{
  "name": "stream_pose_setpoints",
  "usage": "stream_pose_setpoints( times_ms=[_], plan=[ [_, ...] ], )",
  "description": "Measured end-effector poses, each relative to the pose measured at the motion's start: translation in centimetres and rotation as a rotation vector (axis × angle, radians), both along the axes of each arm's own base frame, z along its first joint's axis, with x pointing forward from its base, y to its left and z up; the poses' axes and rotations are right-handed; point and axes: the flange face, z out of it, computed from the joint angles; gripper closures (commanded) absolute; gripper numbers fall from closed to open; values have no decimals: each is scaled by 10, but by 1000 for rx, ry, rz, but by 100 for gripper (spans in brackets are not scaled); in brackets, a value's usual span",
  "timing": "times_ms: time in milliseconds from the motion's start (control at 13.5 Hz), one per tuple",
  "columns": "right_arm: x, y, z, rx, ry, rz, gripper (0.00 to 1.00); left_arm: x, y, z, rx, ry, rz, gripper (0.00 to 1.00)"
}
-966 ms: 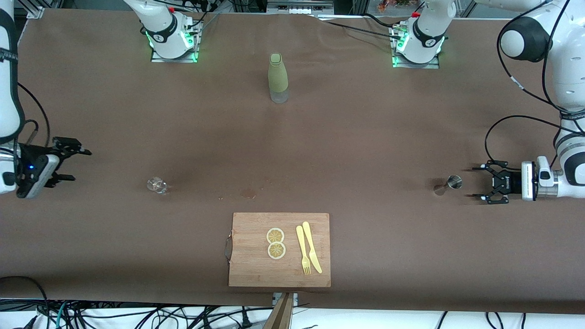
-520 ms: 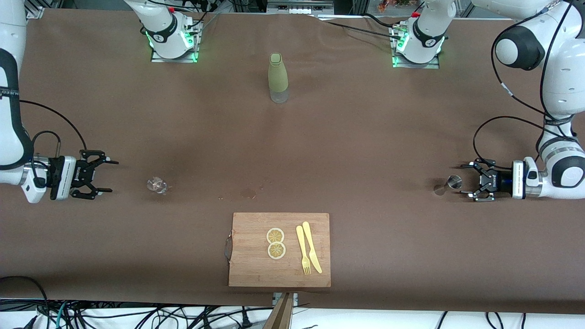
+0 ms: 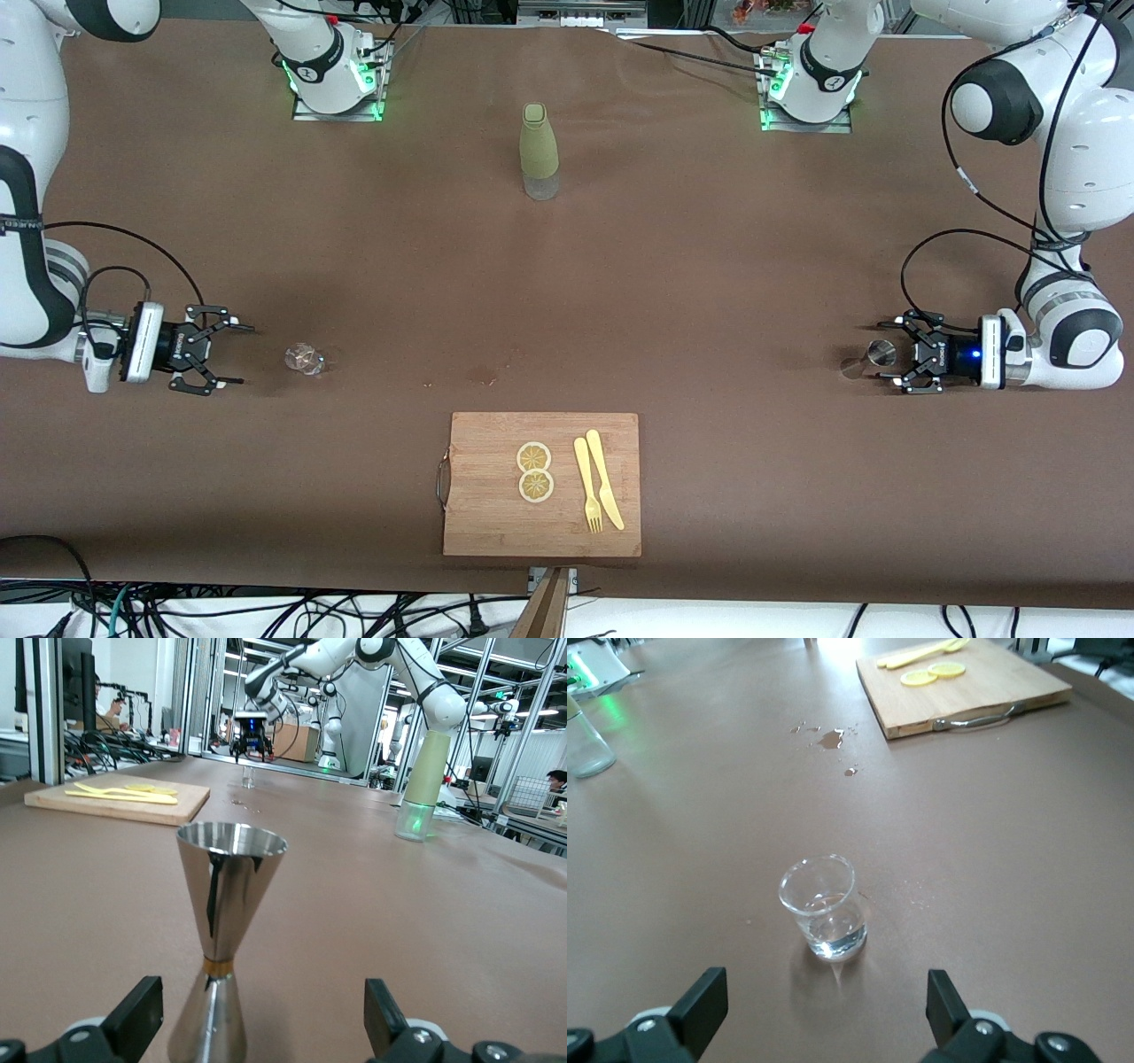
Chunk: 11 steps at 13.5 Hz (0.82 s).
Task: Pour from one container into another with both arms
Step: 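Close the right gripper on the beaker while the left gripper grasps the jigger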
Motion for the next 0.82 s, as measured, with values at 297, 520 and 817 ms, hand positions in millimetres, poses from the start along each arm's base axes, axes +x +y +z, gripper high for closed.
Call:
stream_pose_setpoints(
  times_ms=[297,520,817],
  plan=[
    [-4,7,-37,82,-57,-14,0,8,-7,-3,-11,-79,26,0],
    [-6,16,-49,114,-67,-2,0,12,-14,-5,-29,-96,35,1],
    [-7,33,-58,177,-62,19,0,13,-17,-5,-31,-100,32,9]
  ],
)
